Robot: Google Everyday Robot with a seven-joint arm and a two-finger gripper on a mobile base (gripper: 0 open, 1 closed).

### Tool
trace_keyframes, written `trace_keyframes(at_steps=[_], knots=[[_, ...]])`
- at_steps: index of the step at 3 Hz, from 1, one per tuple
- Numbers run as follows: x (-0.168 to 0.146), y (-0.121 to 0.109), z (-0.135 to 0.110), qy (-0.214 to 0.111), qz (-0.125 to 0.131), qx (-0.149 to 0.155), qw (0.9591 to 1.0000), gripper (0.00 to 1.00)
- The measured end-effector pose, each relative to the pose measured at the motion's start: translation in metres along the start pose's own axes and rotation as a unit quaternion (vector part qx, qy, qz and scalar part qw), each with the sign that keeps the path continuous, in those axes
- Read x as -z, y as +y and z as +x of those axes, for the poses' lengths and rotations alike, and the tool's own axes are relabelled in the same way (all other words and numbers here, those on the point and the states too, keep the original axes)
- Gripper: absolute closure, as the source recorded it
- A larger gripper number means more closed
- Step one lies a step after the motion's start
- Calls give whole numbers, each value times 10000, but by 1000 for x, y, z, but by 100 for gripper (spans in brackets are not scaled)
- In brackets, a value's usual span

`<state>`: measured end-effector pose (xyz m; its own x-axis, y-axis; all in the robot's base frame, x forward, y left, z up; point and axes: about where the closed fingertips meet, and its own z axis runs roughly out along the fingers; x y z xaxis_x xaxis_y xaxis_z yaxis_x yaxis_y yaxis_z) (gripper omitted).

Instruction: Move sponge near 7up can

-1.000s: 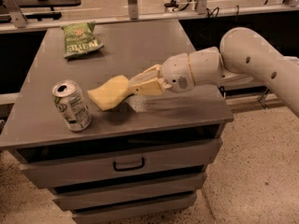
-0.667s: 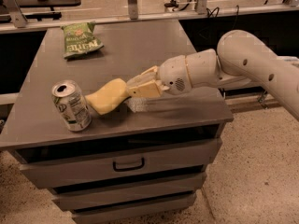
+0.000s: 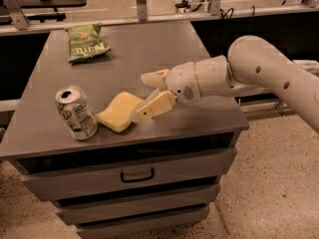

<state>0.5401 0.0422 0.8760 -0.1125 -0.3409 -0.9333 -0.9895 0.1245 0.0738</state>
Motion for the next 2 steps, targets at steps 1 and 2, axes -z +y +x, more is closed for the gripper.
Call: trace_keyframes(at_steps=[1, 2], knots=[[19, -15, 8, 100, 128, 29, 9999, 0], [63, -45, 25, 354, 401, 216, 9983, 0]])
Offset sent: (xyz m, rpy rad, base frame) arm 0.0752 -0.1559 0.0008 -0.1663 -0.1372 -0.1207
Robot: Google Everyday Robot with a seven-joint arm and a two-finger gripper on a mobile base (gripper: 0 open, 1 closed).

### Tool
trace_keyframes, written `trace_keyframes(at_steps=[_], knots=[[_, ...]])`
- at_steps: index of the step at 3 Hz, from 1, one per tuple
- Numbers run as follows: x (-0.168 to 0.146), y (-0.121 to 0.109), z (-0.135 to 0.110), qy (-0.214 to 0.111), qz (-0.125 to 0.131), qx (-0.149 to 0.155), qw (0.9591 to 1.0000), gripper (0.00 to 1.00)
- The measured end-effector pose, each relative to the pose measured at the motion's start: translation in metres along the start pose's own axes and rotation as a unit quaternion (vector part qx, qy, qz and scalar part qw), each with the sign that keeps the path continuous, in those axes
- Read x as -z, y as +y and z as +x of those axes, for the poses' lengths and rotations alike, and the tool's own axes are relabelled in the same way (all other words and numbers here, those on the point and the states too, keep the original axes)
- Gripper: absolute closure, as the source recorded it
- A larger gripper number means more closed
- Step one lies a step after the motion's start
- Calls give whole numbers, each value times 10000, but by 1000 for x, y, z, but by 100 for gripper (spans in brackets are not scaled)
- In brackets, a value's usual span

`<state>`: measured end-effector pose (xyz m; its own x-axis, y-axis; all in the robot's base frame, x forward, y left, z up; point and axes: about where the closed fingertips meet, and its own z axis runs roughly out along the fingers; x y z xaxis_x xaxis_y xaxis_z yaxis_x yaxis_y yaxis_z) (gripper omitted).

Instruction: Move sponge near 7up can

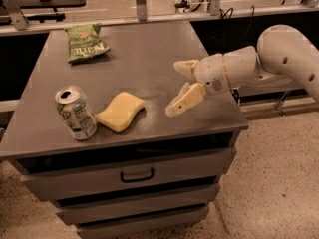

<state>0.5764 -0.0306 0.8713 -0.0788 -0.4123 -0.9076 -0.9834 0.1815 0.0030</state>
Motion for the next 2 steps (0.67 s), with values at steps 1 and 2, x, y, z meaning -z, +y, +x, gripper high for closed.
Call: trace_keyframes(at_steps=[1, 2], knots=[[59, -40, 13, 133, 487, 141, 9986, 0], [68, -47, 3, 86, 602, 221, 9979, 0]])
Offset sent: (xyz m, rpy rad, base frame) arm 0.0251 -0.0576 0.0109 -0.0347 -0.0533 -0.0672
